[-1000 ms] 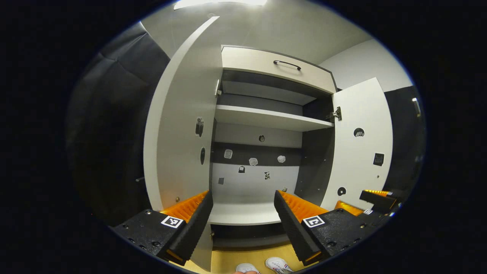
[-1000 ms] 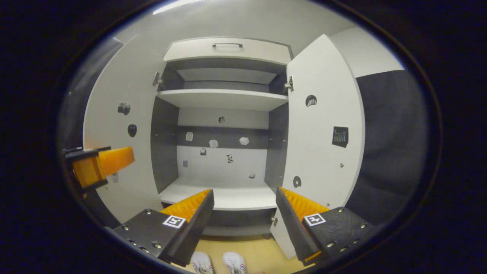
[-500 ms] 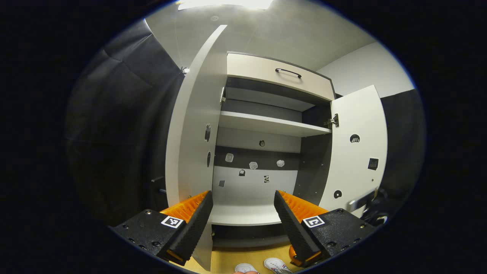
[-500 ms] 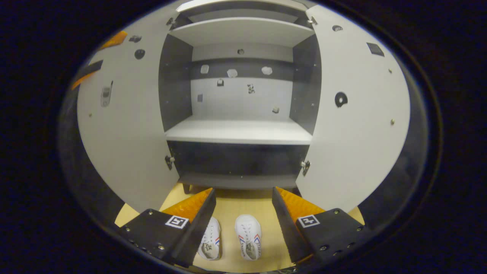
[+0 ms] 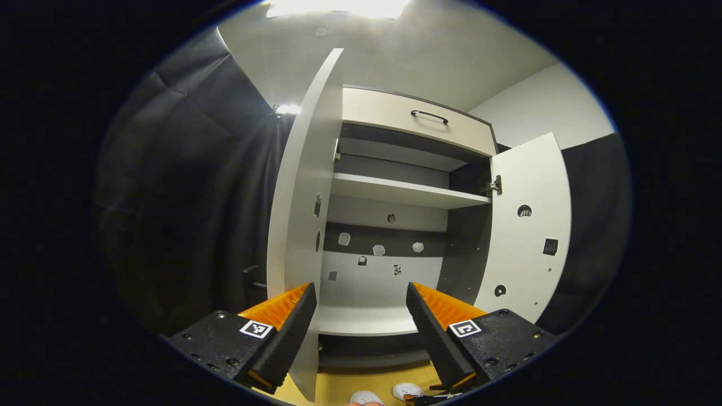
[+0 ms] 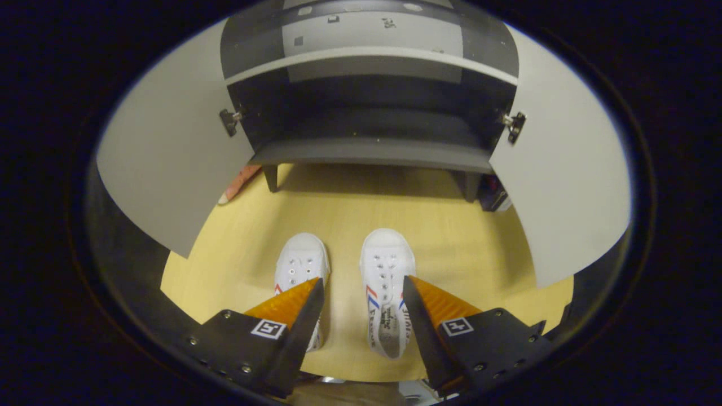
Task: Grab one shoe with the right hand and put it into the shoe cabinet, grab the other shoe with the left hand and put it into the shoe cabinet; then close the right door with the right hand and the left door with the left hand.
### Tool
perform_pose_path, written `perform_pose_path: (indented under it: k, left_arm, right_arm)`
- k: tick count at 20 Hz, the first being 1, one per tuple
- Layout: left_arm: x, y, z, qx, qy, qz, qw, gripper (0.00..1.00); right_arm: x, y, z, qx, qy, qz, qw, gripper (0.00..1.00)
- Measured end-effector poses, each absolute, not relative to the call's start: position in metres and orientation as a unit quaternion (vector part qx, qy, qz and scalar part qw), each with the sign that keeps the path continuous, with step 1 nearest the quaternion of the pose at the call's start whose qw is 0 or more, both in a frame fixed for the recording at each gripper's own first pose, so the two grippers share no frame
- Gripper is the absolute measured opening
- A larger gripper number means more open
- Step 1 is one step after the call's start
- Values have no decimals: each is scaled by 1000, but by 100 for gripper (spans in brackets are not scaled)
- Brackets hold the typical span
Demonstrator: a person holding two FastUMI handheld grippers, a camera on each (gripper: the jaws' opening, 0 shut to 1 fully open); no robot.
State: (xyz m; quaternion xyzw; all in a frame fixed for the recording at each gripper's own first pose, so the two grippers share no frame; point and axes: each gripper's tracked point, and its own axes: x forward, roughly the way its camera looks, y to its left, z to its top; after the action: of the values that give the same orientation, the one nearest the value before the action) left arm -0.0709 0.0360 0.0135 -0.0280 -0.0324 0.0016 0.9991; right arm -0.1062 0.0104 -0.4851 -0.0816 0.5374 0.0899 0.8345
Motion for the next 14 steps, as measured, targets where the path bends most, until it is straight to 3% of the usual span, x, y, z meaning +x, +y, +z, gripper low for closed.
perform_pose_path:
  k: [13,14]
  left_arm:
    - [-68,36,12,-20,-35,1,999,96]
    - [-67,35,13,-18,-35,2,999,95]
  right_arm:
    - [-129,-2,-577,-102,656,93,742,85]
    - [-126,-6,-583,-111,659,93,738,74]
